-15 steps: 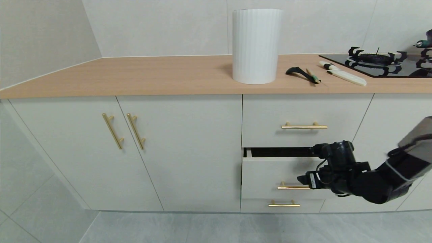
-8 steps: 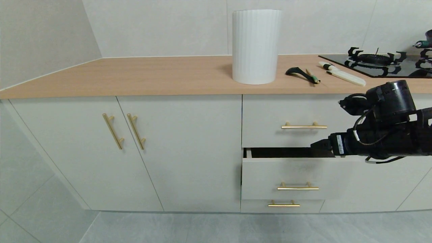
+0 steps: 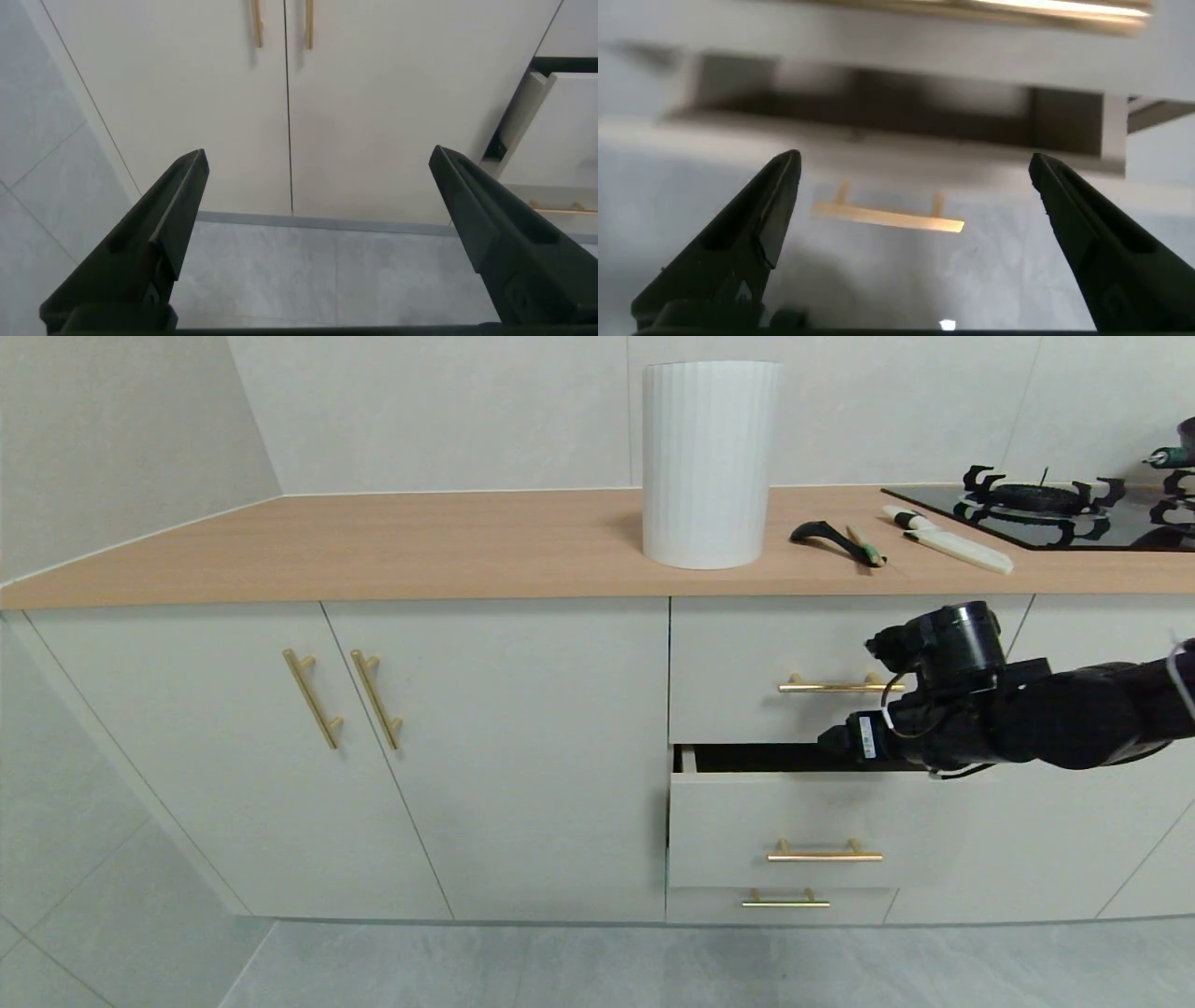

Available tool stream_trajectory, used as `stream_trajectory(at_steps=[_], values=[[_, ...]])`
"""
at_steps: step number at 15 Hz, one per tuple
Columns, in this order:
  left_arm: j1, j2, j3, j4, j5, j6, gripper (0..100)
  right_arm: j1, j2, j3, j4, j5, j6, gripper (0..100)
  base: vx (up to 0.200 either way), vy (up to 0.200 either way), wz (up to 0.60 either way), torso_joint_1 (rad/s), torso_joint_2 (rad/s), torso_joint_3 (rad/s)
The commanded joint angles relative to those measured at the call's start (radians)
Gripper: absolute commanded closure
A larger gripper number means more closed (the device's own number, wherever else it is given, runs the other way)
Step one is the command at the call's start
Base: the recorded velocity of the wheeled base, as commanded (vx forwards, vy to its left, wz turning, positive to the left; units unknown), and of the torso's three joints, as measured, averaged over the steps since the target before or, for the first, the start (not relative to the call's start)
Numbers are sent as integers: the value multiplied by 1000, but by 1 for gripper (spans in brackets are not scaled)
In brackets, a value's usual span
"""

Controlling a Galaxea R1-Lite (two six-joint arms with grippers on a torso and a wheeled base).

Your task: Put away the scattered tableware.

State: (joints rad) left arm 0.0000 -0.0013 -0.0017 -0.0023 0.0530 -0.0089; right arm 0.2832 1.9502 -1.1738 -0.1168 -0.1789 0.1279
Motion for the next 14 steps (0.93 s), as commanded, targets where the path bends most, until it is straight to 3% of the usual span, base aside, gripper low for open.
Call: stream_trajectory(at_steps=[1,7,14], values=[[0,1,0,-1,-1,0,0,21,127,0,-73,-57,3,0,0,0,0,0,0,0],[0,1,0,-1,-1,0,0,27,214,3,-219,-79,3,0,0,0,0,0,0,0],[0,1,0,1,1,0,0,27,205,14,-192,-76,-4,0,0,0,0,0,0,0]])
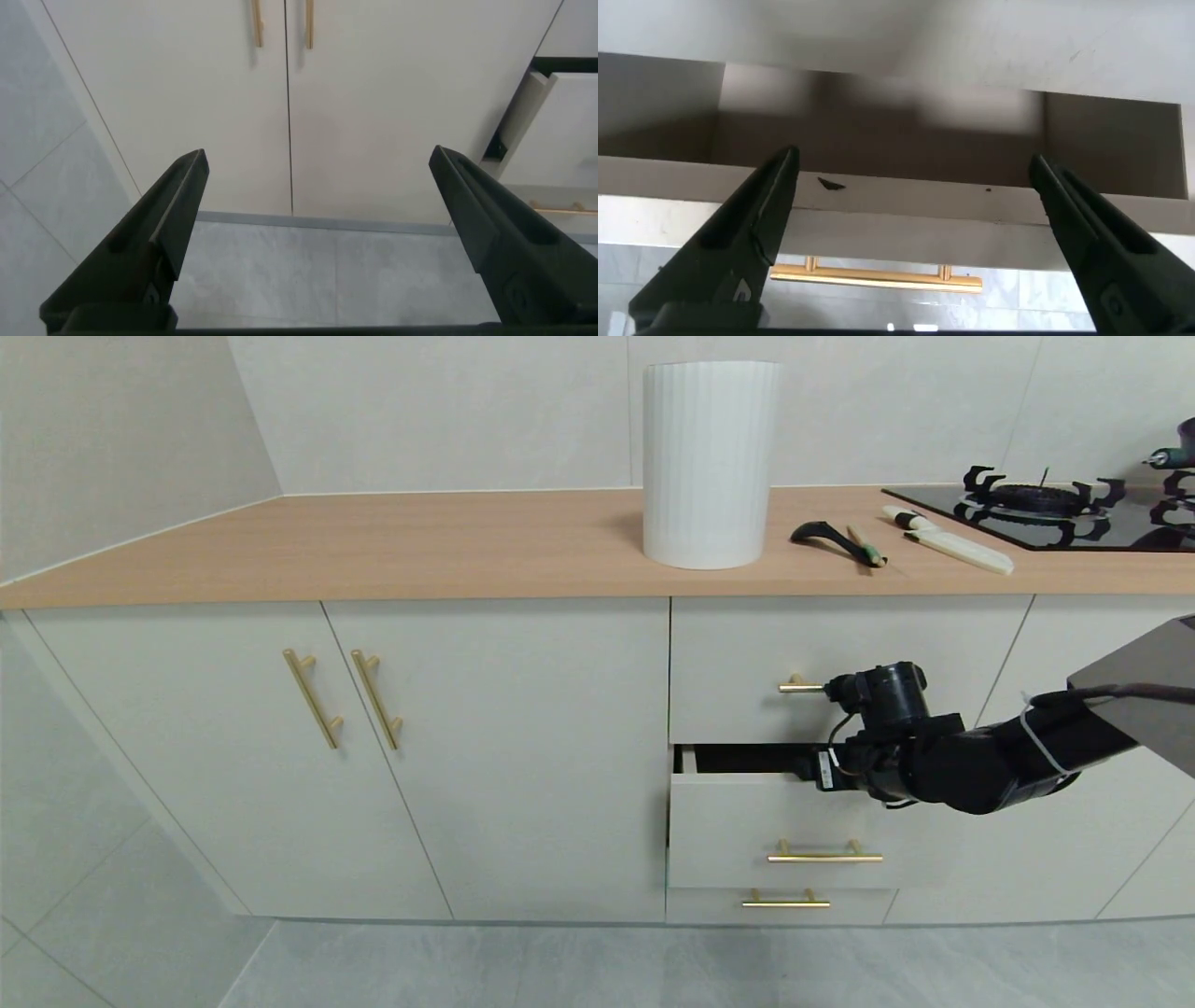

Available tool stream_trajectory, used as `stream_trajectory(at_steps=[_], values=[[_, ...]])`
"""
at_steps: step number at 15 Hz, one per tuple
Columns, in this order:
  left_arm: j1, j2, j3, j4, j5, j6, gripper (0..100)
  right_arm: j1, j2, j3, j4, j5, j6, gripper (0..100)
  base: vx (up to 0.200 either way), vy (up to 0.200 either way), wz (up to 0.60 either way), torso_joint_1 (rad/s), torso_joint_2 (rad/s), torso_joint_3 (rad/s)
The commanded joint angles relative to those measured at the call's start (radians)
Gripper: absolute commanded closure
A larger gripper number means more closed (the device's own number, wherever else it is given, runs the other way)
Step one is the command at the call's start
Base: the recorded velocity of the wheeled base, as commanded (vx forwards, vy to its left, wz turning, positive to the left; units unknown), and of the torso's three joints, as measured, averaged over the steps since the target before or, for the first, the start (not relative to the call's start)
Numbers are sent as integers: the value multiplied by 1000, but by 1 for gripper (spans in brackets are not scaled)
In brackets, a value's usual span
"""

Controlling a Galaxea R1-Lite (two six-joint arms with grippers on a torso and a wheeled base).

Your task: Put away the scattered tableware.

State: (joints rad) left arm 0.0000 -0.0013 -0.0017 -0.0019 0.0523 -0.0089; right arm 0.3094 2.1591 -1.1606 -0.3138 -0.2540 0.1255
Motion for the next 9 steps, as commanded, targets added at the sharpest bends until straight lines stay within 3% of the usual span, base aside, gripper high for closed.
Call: stream_trajectory(at_steps=[1,9], values=[[0,1,0,-1,0,0,0,1,-24,-1,48,7,0,0,0,0,0,0,0,0],[0,1,0,0,1,0,0,2,-125,-50,392,25,-1,0,0,0,0,0,0,0]])
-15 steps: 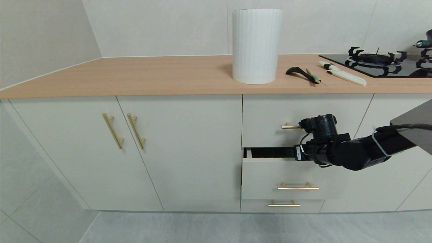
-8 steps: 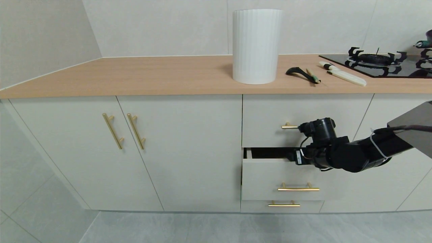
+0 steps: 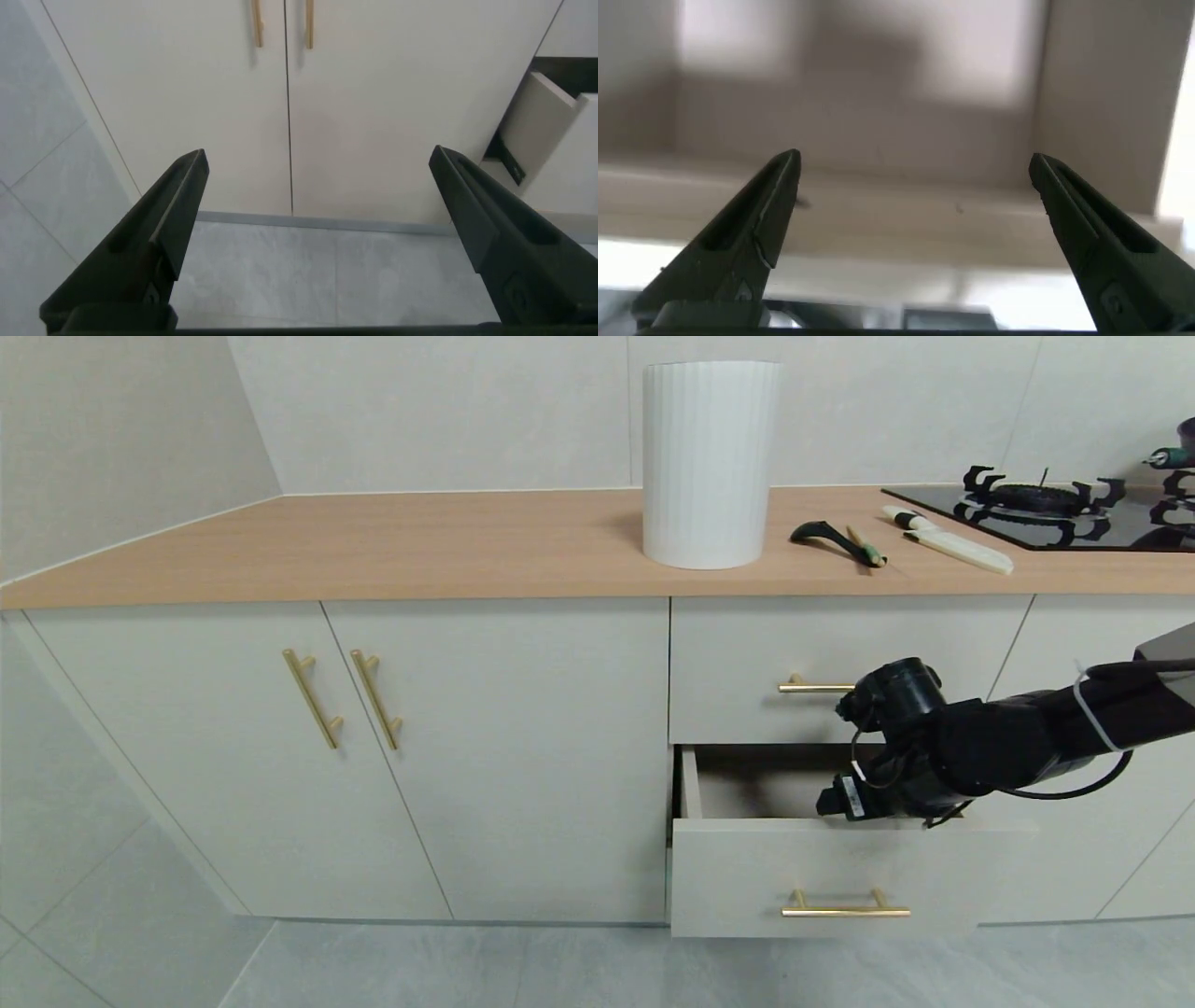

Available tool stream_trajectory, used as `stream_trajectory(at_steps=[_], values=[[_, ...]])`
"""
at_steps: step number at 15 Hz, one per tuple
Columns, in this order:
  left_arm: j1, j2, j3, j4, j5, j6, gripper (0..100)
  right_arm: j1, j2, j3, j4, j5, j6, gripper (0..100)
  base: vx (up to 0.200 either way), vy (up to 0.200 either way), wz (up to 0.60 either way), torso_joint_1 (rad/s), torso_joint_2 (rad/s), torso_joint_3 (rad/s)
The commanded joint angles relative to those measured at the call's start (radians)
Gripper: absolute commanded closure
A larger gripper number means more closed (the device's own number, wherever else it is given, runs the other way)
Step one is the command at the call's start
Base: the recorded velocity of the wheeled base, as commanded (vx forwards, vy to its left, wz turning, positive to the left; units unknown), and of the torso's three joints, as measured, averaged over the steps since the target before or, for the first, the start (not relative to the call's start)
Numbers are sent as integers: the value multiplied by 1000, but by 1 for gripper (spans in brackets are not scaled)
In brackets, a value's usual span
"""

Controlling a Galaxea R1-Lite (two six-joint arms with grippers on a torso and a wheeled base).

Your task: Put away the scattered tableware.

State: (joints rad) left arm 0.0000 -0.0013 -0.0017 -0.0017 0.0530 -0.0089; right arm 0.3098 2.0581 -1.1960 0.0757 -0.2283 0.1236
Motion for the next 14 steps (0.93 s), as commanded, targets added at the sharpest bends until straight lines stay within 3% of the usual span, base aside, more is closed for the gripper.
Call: stream_trajectory(at_steps=[1,14], values=[[0,1,0,0,1,0,0,2,-30,-24,53,0,1,0,0,0,0,0,0,0],[0,1,0,-1,1,0,0,48,-42,-27,211,0,10,0,0,0,0,0,0,0]])
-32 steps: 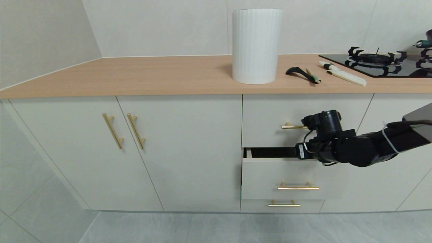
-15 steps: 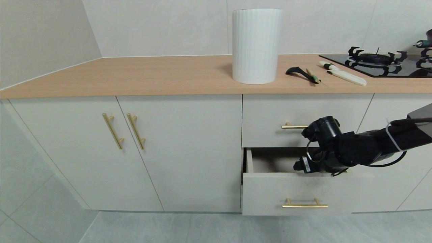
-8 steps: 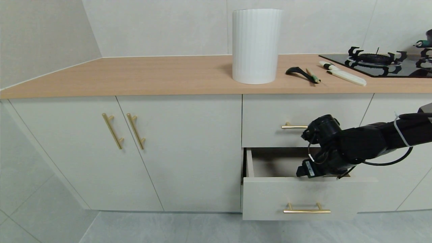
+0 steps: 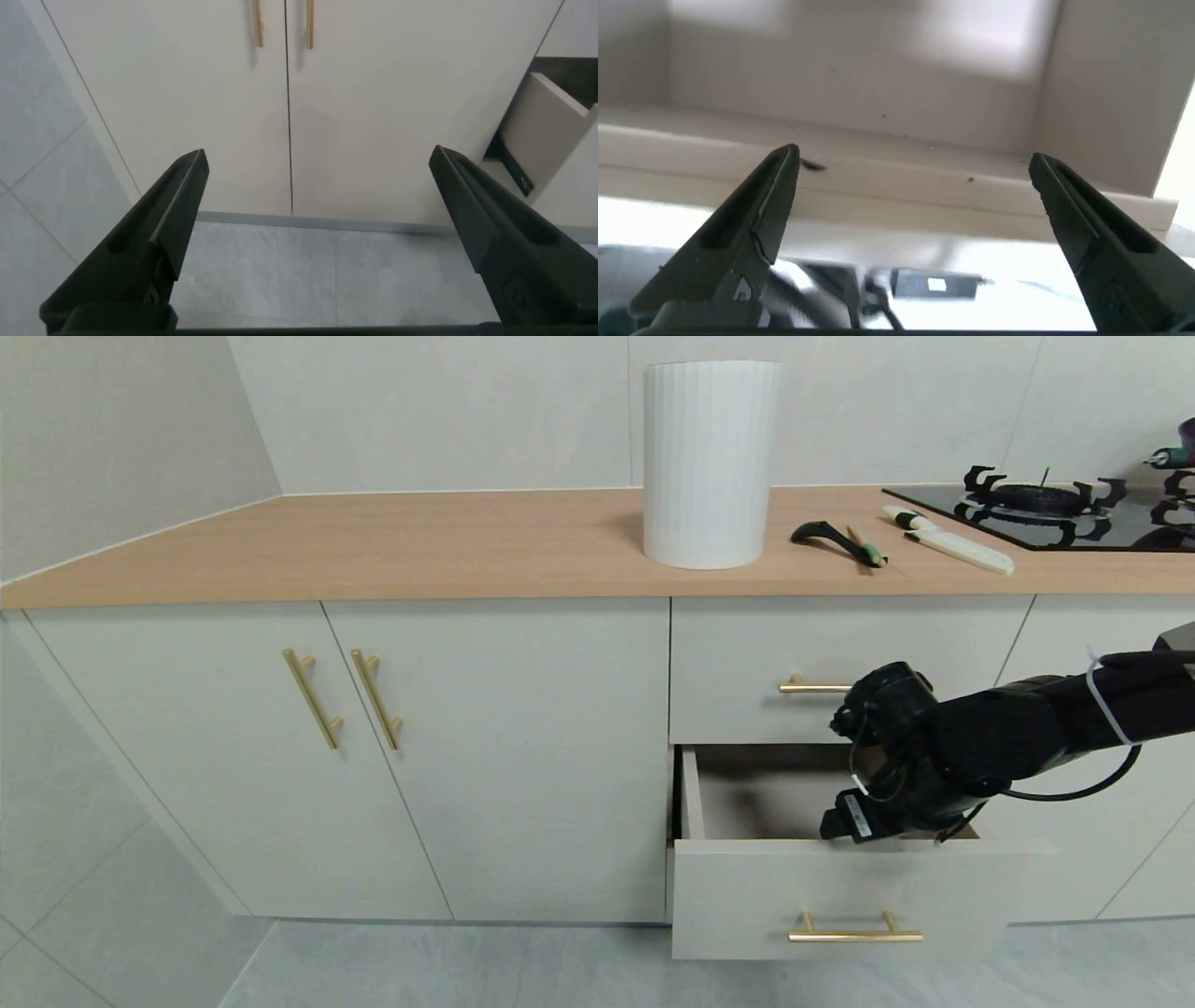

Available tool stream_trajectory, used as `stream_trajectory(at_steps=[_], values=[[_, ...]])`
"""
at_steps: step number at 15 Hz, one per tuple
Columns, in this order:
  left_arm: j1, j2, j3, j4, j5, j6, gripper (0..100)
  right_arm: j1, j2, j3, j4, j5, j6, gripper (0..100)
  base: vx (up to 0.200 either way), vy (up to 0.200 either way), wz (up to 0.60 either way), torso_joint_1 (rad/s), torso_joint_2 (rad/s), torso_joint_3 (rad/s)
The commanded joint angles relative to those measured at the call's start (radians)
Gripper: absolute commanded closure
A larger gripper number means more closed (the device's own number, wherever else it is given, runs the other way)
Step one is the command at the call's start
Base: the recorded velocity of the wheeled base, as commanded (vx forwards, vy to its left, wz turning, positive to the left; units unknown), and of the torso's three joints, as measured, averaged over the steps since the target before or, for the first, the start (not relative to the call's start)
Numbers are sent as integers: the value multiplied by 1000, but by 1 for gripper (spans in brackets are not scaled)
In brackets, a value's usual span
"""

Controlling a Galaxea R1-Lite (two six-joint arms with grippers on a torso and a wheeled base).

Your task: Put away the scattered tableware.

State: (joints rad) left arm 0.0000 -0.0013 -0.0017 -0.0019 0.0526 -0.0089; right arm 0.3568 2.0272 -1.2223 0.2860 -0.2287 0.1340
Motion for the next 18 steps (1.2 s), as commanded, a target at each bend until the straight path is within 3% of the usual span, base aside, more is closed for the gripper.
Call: stream_trajectory(at_steps=[1,6,14,18], values=[[0,1,0,0,1,0,0,1,-21,1,13,0,-1,0,0,0,0,0,0,0],[0,1,0,-1,0,0,0,28,-48,14,114,-1,1,0,0,0,0,0,0,0],[0,1,0,-1,1,0,0,67,-139,170,125,-1,-2,0,0,0,0,0,0,0],[0,1,0,-1,1,0,0,96,-142,178,269,-1,-8,0,0,0,0,0,0,0]])
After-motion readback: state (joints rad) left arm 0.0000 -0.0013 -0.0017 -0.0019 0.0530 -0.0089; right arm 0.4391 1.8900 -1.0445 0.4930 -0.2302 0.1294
